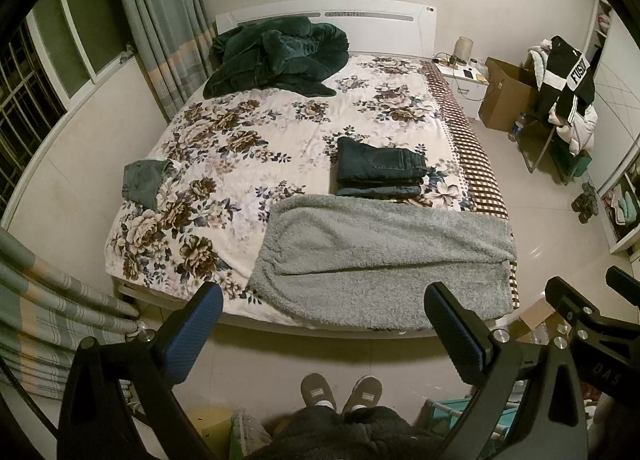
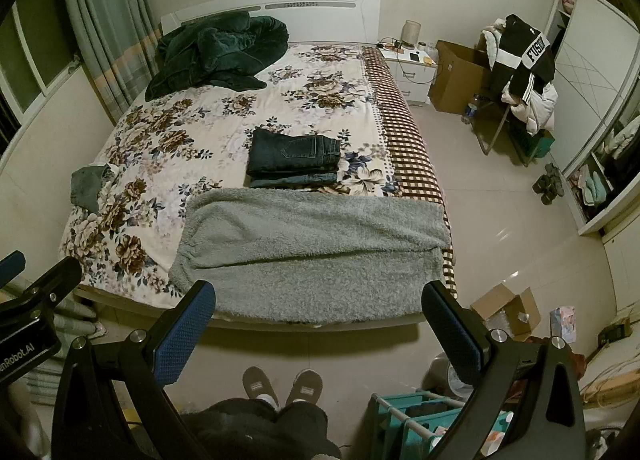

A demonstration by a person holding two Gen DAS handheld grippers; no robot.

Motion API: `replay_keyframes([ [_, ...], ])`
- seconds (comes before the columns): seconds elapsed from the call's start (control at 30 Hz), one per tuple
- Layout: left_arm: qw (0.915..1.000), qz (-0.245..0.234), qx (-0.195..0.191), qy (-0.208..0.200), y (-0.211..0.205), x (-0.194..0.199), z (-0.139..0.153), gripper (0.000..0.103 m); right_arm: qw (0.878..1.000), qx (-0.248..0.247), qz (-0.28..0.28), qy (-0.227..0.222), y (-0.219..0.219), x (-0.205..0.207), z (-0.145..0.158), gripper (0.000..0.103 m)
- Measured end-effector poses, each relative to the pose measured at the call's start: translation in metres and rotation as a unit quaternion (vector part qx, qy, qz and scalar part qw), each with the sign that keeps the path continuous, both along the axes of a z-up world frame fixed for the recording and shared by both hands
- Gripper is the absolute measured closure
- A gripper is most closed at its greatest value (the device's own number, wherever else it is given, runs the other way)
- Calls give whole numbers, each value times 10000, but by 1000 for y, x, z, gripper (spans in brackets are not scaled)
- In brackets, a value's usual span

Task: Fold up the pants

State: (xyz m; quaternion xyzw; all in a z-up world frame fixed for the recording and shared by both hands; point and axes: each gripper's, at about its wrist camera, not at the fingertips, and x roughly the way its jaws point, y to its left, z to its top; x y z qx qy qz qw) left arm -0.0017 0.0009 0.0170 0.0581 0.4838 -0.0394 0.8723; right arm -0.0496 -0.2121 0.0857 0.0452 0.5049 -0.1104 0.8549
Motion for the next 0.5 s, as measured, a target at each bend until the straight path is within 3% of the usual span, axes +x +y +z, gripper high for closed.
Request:
replay_keyframes([
  [0.37,10000,90,33,-9,-5,0,4,0,9999,124,47,44,2,-10,-14,0],
  [0.5,9991,326,57,-257,-19,8,-3,0,9997,229,19,65,-15,-3,-24,0],
])
